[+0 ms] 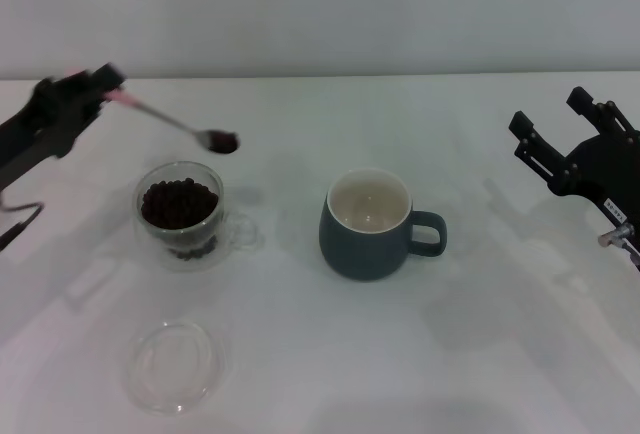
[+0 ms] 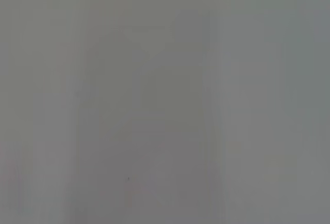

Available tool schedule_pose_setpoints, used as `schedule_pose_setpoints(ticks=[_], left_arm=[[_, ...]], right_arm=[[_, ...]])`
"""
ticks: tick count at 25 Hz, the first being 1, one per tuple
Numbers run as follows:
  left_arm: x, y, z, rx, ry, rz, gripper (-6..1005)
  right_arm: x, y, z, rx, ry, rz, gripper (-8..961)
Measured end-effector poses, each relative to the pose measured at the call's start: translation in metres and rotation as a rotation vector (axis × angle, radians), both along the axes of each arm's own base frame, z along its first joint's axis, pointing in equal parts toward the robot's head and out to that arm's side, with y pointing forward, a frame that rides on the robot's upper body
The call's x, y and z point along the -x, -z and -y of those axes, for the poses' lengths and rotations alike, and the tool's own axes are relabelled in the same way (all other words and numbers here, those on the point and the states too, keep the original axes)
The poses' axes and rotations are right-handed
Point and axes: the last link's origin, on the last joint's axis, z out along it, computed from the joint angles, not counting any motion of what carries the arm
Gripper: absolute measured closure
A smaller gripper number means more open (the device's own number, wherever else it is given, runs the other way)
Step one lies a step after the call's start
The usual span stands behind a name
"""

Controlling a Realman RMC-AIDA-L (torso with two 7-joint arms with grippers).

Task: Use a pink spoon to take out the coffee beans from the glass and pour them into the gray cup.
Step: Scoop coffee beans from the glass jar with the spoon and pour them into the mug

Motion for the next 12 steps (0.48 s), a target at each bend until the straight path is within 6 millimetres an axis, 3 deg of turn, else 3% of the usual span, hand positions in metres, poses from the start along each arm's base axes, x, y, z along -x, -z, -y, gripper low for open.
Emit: schedule_pose_setpoints(ticks=[6, 12], left_arm=[[-0.042, 0.023, -0.022, 0.050, 0.112, -0.039, 865], [-0.062, 0.050, -0.037, 0.126, 0.146, -0.178, 865]], right_arm=[[0.000, 0.000, 0.000, 0.001, -0.001, 0.000, 105], [-0.002, 0.000, 0.003, 0.003, 0.007, 0.001, 105]])
